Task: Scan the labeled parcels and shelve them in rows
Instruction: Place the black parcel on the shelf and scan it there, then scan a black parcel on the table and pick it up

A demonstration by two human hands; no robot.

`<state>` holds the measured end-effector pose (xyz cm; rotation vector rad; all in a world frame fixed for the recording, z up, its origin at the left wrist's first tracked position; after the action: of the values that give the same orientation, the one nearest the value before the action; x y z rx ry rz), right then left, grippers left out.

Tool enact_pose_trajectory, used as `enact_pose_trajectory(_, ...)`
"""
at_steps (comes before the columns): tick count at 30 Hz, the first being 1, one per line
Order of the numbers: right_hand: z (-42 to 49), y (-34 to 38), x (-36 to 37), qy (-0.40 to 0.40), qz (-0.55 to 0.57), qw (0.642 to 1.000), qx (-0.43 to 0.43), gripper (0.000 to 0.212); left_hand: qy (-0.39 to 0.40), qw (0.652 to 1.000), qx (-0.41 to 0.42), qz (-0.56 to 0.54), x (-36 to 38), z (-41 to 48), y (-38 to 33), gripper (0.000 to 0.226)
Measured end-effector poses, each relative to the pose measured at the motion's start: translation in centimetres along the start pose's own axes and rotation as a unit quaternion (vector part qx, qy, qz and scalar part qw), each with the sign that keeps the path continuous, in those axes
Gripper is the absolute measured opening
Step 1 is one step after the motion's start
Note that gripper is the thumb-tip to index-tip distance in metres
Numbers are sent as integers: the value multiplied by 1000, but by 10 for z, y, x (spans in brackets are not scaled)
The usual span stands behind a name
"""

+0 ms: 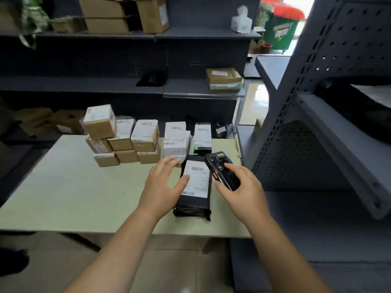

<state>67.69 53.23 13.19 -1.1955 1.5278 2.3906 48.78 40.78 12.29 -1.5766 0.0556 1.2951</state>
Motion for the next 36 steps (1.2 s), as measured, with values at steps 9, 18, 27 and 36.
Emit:
enact_pose_trajectory(9, -14, -34, 1, 16, -90, 988, 125, 52, 138, 990, -26, -10, 74, 29, 36, 53)
enact_pose_trajectory(18, -7, -58, 24, 93, -105, 975, 170, 51, 179, 969, -128, 114, 120, 39, 59, 65)
enact_pose_trajectory(27, 14, -95, 20, 85, -83, 979, 164, 51, 151, 946, -177, 224, 167, 41, 35, 80)
enact_pose_trajectory(36, 24, -58, 8, 126, -98, 982, 104, 49, 91, 966, -168, 174, 128, 24, 29, 70)
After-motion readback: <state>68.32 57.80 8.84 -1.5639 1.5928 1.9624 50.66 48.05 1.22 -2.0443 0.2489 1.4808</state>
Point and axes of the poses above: each hand's wrist, its own z-axis towards the middle knuckle, its own x-axis out of the palm, y = z × x, the point moved 4 cm from there along z, towards the middle knuckle, and after that the axes turned 7 degrees about -x, right-handed, at the moved point
